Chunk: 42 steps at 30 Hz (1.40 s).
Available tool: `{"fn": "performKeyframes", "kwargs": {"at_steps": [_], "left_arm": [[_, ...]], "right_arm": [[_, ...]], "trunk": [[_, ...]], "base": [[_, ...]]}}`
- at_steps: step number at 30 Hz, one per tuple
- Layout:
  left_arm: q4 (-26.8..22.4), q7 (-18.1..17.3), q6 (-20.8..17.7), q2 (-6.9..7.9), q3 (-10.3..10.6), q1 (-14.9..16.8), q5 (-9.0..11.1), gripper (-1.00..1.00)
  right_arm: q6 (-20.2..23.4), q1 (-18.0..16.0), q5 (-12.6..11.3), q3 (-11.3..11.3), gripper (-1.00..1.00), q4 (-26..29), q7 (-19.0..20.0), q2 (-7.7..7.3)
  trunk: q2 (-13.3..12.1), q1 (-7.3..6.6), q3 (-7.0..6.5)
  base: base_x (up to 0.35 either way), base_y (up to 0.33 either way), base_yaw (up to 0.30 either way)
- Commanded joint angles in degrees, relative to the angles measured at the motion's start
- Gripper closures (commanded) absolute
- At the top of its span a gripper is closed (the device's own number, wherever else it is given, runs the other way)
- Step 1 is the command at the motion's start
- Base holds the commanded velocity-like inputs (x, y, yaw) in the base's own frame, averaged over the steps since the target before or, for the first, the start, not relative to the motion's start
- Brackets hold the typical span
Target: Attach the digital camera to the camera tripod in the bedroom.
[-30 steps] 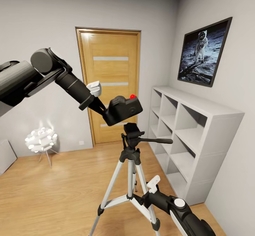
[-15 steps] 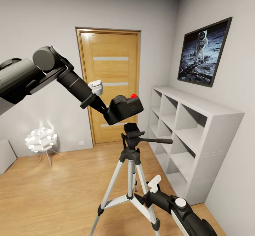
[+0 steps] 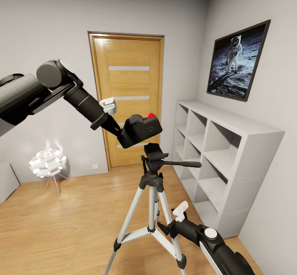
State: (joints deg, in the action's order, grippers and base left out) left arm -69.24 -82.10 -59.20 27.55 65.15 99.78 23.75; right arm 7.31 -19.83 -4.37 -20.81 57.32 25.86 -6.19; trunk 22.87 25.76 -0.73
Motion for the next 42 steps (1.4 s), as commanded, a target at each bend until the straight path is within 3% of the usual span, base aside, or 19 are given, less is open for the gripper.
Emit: {"fn": "performKeyframes", "kwargs": {"at_steps": [1,42], "left_arm": [[0.0,-0.1,-0.5,0.04,0.1,0.1,0.1,1.00],[0.0,-0.1,-0.5,0.41,-0.4,-1.4,-0.1,1.00]], "right_arm": [[0.4,0.0,-0.5,-0.1,-1.00,0.1,0.0,-0.04],[0.4,0.1,-0.4,-0.2,-1.00,0.1,-0.3,-0.64]], "trunk": [[0.1,0.02,0.03],[0.1,0.02,0.03]], "base": [[0.000,0.000,0.000],[0.000,0.000,0.000]]}}
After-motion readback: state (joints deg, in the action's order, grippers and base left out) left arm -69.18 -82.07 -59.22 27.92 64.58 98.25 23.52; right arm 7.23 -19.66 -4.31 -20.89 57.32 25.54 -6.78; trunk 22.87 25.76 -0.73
